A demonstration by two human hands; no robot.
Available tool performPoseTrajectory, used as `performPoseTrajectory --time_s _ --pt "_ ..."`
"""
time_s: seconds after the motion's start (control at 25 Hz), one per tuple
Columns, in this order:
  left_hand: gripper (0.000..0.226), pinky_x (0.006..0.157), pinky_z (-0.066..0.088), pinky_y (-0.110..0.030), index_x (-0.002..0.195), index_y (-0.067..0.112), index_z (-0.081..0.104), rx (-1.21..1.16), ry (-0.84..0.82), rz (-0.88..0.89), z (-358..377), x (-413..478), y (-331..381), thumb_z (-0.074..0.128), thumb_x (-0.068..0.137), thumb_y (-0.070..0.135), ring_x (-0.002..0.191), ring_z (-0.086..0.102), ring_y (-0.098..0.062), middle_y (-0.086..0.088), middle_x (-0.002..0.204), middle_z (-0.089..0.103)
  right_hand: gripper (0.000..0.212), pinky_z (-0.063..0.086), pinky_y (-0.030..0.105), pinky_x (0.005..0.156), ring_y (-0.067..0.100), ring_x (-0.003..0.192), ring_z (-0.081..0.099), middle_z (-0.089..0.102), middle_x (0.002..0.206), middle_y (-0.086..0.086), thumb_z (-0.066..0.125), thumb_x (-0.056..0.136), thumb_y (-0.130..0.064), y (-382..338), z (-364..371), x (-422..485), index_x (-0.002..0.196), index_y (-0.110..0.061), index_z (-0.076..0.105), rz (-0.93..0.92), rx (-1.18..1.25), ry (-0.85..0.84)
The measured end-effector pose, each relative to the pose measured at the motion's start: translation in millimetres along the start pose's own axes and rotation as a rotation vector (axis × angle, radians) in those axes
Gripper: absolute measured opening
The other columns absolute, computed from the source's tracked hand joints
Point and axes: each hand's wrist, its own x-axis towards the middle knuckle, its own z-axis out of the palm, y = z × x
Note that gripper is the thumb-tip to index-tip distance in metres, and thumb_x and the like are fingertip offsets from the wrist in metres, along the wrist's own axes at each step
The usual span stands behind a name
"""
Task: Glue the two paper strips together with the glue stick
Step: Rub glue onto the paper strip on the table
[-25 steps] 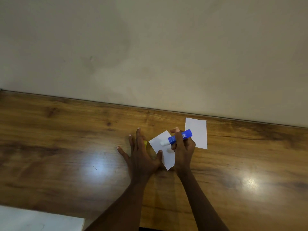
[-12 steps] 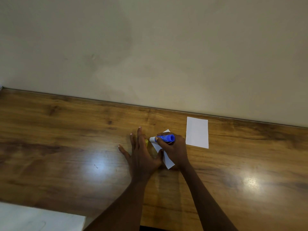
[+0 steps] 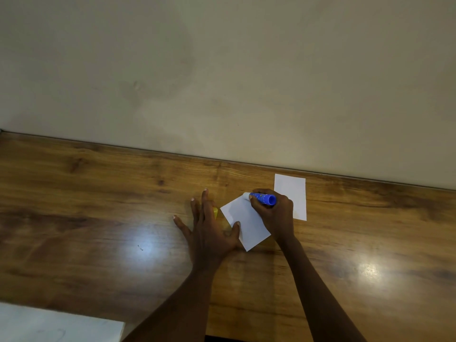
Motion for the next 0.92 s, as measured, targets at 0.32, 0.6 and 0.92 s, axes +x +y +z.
performPoseTrajectory --time_s 0.32,0.6,0.92 --pt "0.105 0.096 -0.035 -0.046 0.143 0.022 -0.008 -0.006 0.012 0.009 3 0 -1 0.059 0.07 0.057 0.135 -0.012 -0.014 -0.006 0.152 0.025 0.024 0.037 0.006 0.064 0.014 0.071 0.053 0.068 0.097 0.015 0.062 0.081 -0.016 -2 -2 -1 0.103 -0.005 0.061 0.013 0.069 0.093" --pt "0.104 0.102 -0.026 -0.054 0.143 0.021 -0.005 0.004 0.015 0.001 3 -1 -1 0.06 0.07 0.056 0.139 -0.008 -0.018 -0.006 0.152 0.026 0.034 0.044 0.016 0.078 0.025 0.087 0.062 0.066 0.104 0.018 0.063 0.079 -0.006 -7 0 -32 0.112 -0.004 0.056 -0.058 -0.019 0.054" --pt "0.094 0.105 -0.022 -0.055 0.143 0.02 -0.003 -0.05 -0.002 -0.014 -1 0 -1 0.055 0.078 0.053 0.143 0.001 -0.024 -0.007 0.151 0.028 0.056 0.044 0.035 0.098 0.027 0.119 0.047 0.047 0.135 0.013 0.059 0.081 -0.004 -9 12 -45 0.131 -0.015 0.035 -0.133 -0.448 -0.28"
